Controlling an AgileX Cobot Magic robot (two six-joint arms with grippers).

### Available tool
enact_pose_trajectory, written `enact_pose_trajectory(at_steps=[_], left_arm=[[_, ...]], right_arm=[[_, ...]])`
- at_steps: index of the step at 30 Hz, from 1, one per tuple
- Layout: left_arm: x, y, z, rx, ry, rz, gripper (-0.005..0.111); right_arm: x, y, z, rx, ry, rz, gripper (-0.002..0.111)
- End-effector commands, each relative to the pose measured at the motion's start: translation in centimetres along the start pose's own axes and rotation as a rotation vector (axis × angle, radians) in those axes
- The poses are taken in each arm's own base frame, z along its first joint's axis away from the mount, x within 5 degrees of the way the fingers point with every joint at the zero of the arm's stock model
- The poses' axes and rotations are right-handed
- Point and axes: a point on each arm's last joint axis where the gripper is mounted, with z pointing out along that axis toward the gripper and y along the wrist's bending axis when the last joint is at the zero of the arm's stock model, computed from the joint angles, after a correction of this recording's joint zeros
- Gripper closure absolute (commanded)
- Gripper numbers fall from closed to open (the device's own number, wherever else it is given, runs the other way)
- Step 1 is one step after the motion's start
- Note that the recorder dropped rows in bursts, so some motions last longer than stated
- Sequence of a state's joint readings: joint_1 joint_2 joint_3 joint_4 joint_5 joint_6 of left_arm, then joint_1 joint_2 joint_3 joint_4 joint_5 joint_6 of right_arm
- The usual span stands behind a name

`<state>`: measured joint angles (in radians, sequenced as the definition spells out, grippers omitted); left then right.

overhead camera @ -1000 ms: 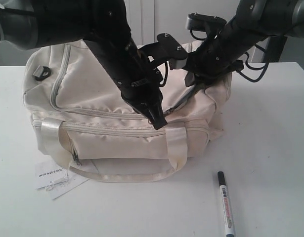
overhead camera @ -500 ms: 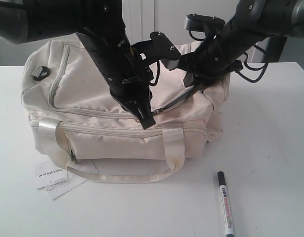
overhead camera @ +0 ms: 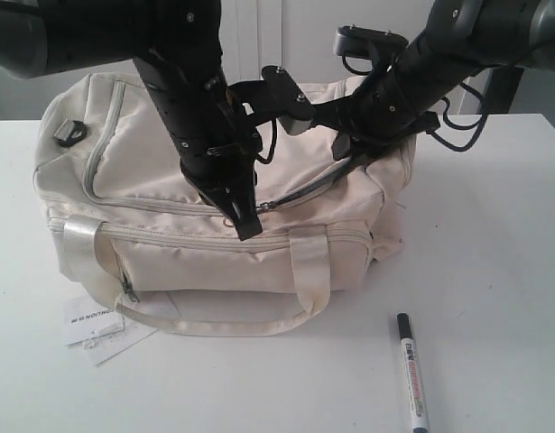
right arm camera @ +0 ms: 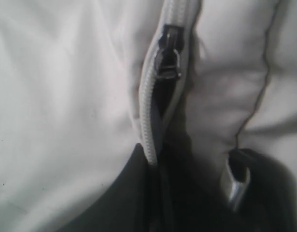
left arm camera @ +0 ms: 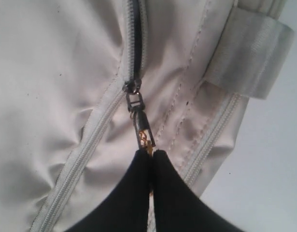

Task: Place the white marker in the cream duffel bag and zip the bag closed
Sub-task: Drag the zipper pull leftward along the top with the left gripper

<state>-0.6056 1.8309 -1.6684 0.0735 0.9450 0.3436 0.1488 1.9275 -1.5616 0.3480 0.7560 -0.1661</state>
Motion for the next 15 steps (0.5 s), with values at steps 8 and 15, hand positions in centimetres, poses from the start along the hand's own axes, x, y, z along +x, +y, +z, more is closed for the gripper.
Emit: enact_pose_trajectory(at_steps=[8, 15], left_arm=[[1.59, -0.45, -0.77, 0.022, 0.161, 0.009, 0.107], [1.8, -0.49, -0.81, 0.027, 0.184, 0.01, 0.107]], right_arm=[[-0.44, -0.54, -0.63, 0.036, -0.04, -0.041, 0.108], [-0.42, -0.54, -0.63, 0.035, -0.038, -0.041, 0.108]])
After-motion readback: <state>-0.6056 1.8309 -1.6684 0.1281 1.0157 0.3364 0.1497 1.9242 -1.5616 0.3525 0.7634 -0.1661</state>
